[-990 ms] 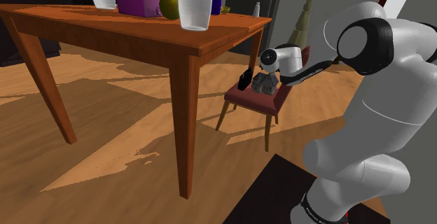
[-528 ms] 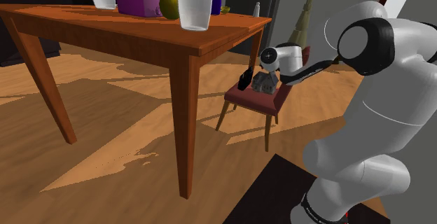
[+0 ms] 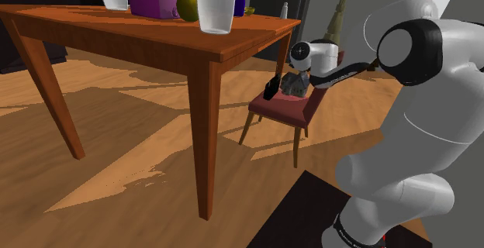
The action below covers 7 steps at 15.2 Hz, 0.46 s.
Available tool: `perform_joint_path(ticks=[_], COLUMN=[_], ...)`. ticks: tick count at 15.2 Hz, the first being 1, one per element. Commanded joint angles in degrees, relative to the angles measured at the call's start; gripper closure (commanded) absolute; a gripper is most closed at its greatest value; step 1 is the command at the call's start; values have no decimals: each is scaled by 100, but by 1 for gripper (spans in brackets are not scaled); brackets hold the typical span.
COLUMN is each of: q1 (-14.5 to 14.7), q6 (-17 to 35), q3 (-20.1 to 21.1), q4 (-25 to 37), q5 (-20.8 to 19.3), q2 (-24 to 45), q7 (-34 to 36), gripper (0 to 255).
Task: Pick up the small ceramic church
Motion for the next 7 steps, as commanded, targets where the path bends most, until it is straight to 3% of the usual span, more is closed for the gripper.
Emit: perform_joint_path(ticks=[1, 5, 7], q1=[4, 19, 22], q6=[9, 15, 15], q3=[-13, -45, -48], q4=[66, 167, 171], q5=[218, 631, 647], q2=[-54, -174, -178], q7=[-236, -674, -691], gripper=[255, 255, 255])
